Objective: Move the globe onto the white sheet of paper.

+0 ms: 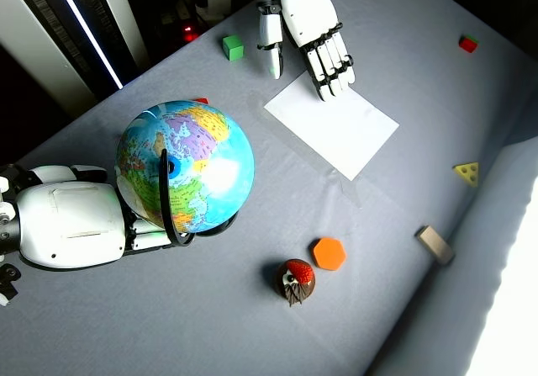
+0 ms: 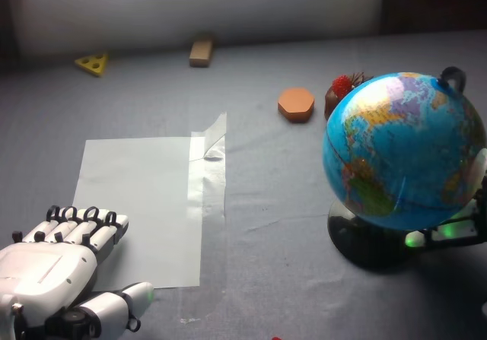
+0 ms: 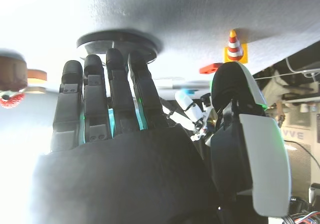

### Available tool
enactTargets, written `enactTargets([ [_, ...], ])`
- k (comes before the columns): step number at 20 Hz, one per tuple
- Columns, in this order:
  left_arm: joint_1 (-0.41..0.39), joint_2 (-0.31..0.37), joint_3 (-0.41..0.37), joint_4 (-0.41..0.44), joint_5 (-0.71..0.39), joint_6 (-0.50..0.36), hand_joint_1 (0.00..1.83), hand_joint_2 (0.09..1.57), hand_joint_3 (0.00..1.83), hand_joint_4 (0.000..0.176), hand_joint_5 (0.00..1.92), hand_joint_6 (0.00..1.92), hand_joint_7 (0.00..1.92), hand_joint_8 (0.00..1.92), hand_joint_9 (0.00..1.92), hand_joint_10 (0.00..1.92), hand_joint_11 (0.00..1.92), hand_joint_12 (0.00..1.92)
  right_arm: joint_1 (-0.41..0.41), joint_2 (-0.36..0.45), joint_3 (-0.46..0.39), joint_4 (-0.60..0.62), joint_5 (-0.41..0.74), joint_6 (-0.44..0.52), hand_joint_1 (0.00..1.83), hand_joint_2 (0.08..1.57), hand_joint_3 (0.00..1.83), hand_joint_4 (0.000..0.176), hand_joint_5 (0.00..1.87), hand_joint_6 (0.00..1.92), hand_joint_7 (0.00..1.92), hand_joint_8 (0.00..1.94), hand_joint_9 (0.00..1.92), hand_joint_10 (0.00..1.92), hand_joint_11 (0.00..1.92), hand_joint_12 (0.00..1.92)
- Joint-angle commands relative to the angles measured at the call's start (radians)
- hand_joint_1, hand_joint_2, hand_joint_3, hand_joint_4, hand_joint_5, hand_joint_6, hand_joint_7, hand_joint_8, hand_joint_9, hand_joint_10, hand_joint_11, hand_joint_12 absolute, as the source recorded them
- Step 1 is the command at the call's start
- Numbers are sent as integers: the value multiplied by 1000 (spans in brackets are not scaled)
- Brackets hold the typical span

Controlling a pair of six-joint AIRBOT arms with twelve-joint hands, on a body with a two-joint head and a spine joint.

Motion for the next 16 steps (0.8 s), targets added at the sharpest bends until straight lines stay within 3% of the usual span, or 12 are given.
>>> enactTargets([
  [1, -8, 5, -3, 30, -89, -5, 0, 1283, 0, 0, 37, 2, 11, 1, 4, 1, 0, 0, 17, -5, 5, 36, 35, -2, 0, 1179, 0, 0, 170, 4, 197, 10, 119, 4, 0, 145],
  [5, -10, 15, -12, 15, -89, 3, 0, 1281, 0, 0, 35, 1, 11, 1, 4, 1, 0, 0, 35, -45, 25, 29, 20, -7, 0, 1178, 0, 0, 163, 1, 188, 4, 116, 3, 0, 145],
  [9, -9, 24, -20, 20, -89, -2, 0, 1281, 0, 0, 35, 1, 11, 1, 4, 1, 0, 0, 57, -65, 26, -57, 17, 80, 0, 1178, 0, 0, 176, 6, 188, 3, 116, 3, 0, 145],
  [16, -2, 26, -41, 16, -88, -2, 0, 1282, 0, 0, 36, 1, 11, 1, 5, 1, 0, 0, 67, -113, 27, -94, -31, 80, 0, 1178, 0, 0, 163, 0, 193, 4, 108, 0, 0, 152],
])
